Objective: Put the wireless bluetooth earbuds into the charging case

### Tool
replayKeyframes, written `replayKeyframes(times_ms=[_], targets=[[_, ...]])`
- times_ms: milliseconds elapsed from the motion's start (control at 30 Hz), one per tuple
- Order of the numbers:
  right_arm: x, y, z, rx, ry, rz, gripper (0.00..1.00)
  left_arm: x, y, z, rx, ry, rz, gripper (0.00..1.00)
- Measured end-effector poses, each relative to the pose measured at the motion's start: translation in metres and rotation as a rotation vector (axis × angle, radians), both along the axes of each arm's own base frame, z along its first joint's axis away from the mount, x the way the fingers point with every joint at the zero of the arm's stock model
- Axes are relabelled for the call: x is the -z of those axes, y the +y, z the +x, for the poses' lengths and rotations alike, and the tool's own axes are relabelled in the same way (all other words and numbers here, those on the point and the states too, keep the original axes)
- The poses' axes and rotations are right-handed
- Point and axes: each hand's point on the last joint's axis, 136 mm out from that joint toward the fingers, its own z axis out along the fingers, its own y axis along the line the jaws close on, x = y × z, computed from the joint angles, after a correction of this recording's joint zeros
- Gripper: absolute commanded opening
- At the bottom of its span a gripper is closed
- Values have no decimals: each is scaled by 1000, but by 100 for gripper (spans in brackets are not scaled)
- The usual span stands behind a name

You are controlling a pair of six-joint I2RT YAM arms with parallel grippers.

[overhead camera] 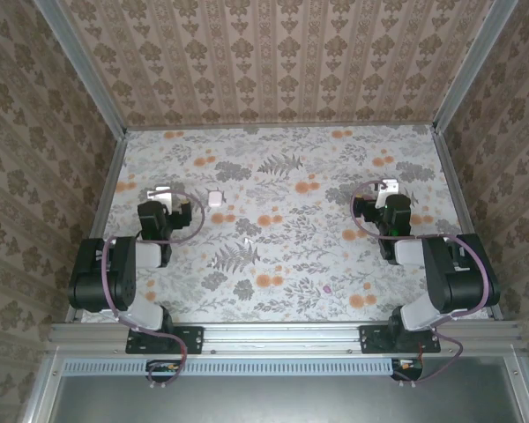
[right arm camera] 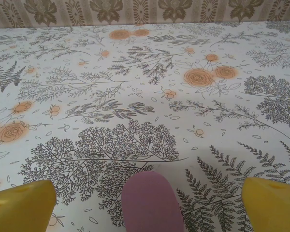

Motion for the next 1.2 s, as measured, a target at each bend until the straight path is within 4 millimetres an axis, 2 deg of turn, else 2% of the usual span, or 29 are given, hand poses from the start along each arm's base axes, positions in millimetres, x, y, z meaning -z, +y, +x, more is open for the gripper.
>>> replayKeyframes(times_ms=[1200], targets=[[0, -1, 0, 4, 0, -1, 100, -3, -5, 3, 32, -1, -15, 100]])
